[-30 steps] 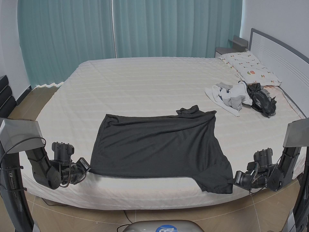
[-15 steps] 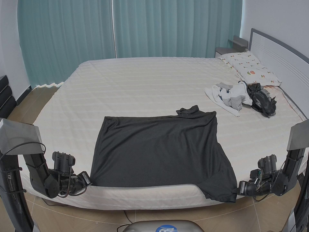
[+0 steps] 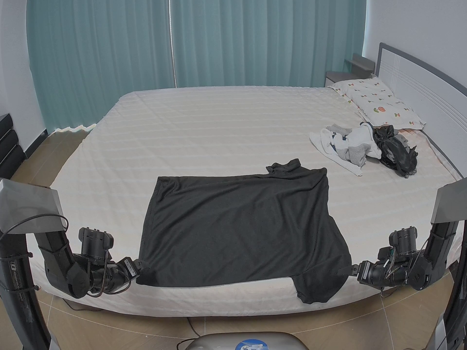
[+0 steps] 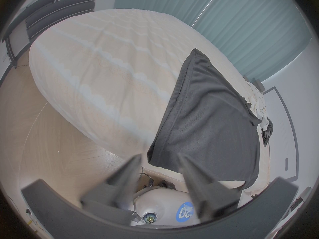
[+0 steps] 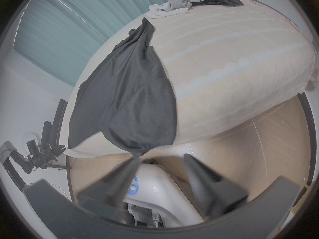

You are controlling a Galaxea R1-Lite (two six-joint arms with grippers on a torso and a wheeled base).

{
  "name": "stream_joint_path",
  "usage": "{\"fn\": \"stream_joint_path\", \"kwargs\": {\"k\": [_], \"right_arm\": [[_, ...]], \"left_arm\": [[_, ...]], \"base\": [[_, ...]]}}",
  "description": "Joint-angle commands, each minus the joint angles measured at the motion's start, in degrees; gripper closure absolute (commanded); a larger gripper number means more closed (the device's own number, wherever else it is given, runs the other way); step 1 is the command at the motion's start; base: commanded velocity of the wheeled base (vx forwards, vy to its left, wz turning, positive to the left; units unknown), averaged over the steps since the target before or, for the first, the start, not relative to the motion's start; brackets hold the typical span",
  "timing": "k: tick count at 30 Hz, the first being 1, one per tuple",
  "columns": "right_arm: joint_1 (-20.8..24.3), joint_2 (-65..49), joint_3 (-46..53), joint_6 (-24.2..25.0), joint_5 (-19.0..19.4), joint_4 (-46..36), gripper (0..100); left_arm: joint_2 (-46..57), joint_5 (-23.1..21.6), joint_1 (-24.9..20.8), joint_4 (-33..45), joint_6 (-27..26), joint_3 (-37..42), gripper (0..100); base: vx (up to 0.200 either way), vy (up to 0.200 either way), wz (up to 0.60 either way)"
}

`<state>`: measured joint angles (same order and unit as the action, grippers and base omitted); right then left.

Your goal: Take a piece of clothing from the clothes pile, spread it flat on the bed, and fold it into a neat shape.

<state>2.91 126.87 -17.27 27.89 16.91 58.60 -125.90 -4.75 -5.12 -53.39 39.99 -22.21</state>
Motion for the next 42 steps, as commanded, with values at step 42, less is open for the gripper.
{"fn": "stream_joint_path", "kwargs": {"k": [42], "right_arm": [[-2.65, 4.88, -15.77, 32.75, -0.56, 12.06, 0]], "left_arm": [[2.15, -3.77, 1.16, -0.75, 8.97, -7.67, 0]], "base": [[0.000, 0.043, 0.00]]}}
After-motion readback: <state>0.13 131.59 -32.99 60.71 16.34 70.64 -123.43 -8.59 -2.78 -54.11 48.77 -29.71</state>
